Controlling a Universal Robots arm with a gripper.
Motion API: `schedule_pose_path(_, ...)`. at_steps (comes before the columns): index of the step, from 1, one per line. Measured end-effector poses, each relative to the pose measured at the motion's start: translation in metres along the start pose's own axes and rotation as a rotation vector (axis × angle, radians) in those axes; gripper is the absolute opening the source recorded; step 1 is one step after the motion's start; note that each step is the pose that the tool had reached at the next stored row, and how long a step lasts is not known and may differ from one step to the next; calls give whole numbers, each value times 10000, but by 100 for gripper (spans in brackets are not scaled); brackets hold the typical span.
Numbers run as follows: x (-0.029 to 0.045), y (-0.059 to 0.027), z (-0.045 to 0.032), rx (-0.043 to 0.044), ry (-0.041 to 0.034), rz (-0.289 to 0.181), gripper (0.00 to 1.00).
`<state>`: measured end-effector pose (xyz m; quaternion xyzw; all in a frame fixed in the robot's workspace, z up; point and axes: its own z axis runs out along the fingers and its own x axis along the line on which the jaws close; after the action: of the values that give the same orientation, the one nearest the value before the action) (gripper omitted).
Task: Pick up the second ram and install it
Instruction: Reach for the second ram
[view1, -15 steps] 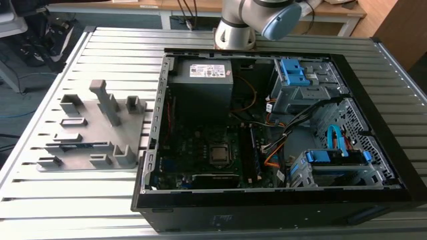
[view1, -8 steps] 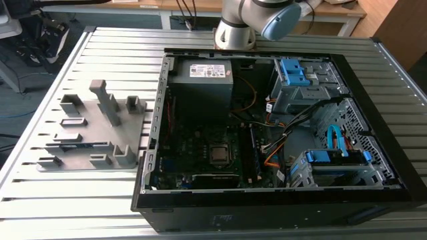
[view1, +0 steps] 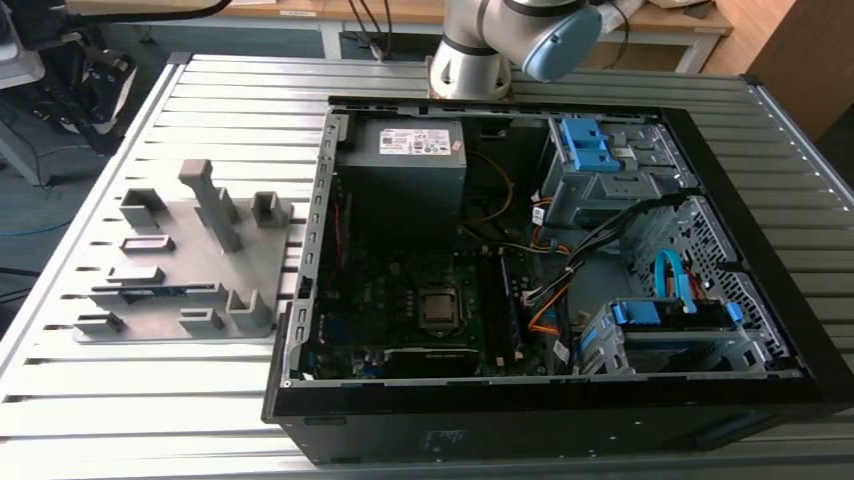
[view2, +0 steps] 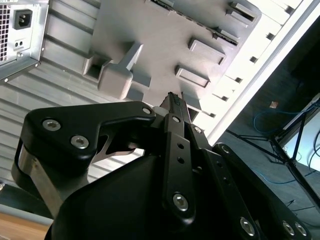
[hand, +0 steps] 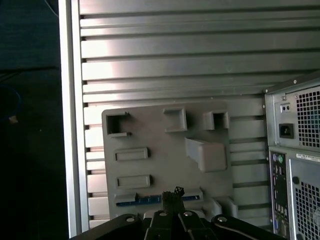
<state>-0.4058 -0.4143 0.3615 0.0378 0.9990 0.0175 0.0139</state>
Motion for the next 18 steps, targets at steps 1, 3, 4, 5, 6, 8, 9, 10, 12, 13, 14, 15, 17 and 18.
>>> schedule_pose_path(1,4,-1,10,6,-1,0,10)
schedule_pose_path(3,14,-2,28,13,-2,1,10)
schedule_pose_path(4,19,-3,35,17,-2,0,10)
schedule_pose_path(5,24,-3,43,22,-1,0,10)
schedule_pose_path(6,29,-4,51,24,-2,0,10)
schedule_pose_path(8,39,-5,66,28,-2,-1,10)
schedule_pose_path(9,44,-6,73,31,-1,0,10)
schedule_pose_path(10,49,-6,81,31,-2,0,10)
schedule_pose_path(12,61,-8,97,35,-3,-1,10)
schedule_pose_path(13,67,-9,103,37,-2,-1,10)
schedule_pose_path(14,72,-9,111,38,-3,-1,10)
schedule_pose_path(15,78,-10,119,40,-3,-1,10)
schedule_pose_path(17,89,-11,136,42,-5,-1,10)
schedule_pose_path(18,94,-12,145,44,-4,-1,10)
